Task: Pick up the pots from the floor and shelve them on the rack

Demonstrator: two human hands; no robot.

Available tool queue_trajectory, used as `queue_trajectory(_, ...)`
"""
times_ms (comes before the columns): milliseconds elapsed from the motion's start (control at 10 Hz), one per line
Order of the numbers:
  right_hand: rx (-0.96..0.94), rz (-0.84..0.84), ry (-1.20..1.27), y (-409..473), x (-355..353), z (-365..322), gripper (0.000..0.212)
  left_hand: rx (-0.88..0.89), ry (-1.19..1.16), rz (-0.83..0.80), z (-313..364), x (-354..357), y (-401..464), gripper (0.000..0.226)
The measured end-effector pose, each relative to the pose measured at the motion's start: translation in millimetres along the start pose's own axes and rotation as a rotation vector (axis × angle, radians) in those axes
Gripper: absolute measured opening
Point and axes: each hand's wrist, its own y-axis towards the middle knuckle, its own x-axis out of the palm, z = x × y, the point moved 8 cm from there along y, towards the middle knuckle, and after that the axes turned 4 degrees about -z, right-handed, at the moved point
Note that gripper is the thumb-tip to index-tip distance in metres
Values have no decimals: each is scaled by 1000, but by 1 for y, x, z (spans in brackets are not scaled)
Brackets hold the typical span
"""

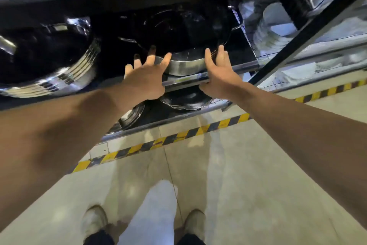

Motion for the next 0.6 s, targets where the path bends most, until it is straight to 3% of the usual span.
queue_trajectory(300,4,-1,-21,8,-7,9,98,9,-44,-26,4,4,2,101)
queue_trajectory(400,86,-40,-42,5,-10,0,91,11,-95,-95,-1,-2,-7,100)
queue_trajectory(600,-67,-83,-213,-54,-43,-64,44,-157,-150,-144,-21,-44,-71,76)
